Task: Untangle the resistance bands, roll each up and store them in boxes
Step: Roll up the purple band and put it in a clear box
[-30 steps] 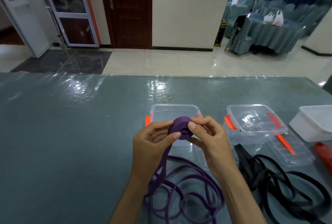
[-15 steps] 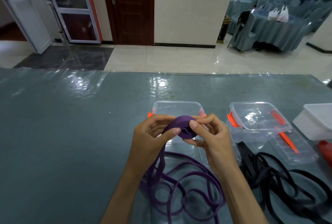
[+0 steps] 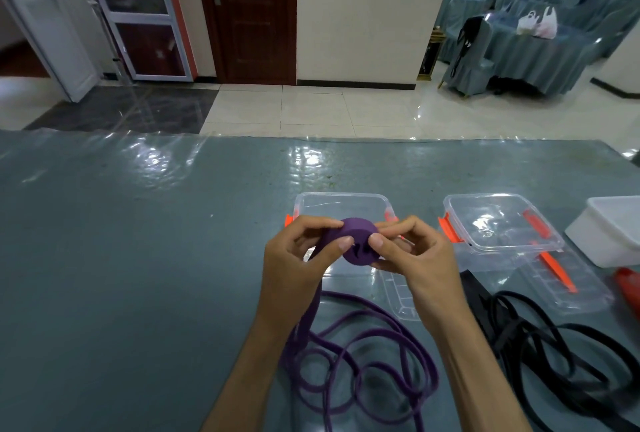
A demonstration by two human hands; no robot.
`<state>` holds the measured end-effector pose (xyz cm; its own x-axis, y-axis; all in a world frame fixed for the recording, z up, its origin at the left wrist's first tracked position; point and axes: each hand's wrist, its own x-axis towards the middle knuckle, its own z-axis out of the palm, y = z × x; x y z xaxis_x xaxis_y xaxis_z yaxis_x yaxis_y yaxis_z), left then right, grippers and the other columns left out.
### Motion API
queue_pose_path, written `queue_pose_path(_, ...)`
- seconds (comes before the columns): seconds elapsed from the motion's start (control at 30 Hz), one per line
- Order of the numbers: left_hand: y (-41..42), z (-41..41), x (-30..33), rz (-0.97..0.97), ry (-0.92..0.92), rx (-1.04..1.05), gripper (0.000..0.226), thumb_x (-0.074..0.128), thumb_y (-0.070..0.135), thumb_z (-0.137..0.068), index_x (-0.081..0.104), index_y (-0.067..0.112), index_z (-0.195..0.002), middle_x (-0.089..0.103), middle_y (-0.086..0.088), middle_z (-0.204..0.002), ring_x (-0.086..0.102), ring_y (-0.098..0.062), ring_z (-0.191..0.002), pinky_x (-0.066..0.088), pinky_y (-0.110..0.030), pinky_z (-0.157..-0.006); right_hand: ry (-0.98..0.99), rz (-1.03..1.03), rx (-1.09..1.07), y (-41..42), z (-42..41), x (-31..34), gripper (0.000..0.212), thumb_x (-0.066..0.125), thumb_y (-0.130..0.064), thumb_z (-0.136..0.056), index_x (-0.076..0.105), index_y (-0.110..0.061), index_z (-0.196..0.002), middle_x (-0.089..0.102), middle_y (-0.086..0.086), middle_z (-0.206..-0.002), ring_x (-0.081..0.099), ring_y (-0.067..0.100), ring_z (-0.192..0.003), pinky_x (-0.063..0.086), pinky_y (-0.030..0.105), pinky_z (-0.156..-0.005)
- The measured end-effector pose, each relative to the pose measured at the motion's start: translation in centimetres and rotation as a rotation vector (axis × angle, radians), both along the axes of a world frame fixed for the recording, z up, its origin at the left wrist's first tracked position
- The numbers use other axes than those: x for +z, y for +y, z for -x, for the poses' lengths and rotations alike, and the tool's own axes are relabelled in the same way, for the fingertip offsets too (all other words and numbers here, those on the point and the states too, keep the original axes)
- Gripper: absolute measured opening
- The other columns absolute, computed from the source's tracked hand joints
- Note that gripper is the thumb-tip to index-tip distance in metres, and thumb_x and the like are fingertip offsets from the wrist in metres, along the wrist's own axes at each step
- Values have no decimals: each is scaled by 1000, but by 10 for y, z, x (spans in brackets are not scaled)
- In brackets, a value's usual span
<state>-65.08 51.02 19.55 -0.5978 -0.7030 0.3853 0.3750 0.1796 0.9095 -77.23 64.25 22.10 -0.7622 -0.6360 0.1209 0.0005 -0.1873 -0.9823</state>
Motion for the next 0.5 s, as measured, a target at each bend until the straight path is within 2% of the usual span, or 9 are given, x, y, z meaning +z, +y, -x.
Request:
queue_pose_path(0.1, 0, 2, -1, -87, 26, 18, 21, 83, 19, -82, 79, 21, -103, 80, 2, -102, 77, -15, -99, 58, -18, -86, 24, 45, 5, -3, -3, -1, 19, 82, -21, -79, 81, -23, -98, 80, 8, -101, 80, 23, -90, 65, 31, -71)
queue_pose_path(0.23, -1, 3, -3, -44, 8, -8, 28, 74, 17, -92, 76, 15, -120, 79, 3, -114, 75, -18, -110, 57, -21, -94, -30, 114, 4, -10, -7, -6, 21, 79, -19, -87, 79, -14, -108, 80, 11, -106, 79, 27, -98, 66, 36, -74)
queue_pose_path(0.3, -2, 3, -2, -61, 19, -13, 26, 79, 20, -93, 78, 19, -118, 80, 2, -113, 76, -20, -108, 58, -22, -93, -67, 118, 30, -10, -6, -10, 21, 84, -25, -87, 78, -13, -103, 79, 8, -108, 79, 27, -99, 66, 40, -74)
queue_pose_path(0.4, -1, 5, -3, -127, 6, -14, 23, 83, 26, -87, 78, 26, -109, 81, 0, -106, 78, -20, -102, 59, -21, -88, -96, 113, 7, -10, -3, -10, 39, 95, -42, -71, 71, -14, -84, 77, 2, -101, 79, 21, -96, 66, 45, -66)
queue_pose_path(0.5, 0, 8, -9, -125, 1, -18, 22, 83, 13, -89, 80, 20, -111, 80, -3, -109, 77, -22, -105, 59, -23, -90, -33, 123, -30, -11, -2, -10, 31, 91, -36, -79, 73, -14, -90, 77, 4, -98, 79, 23, -96, 66, 46, -65)
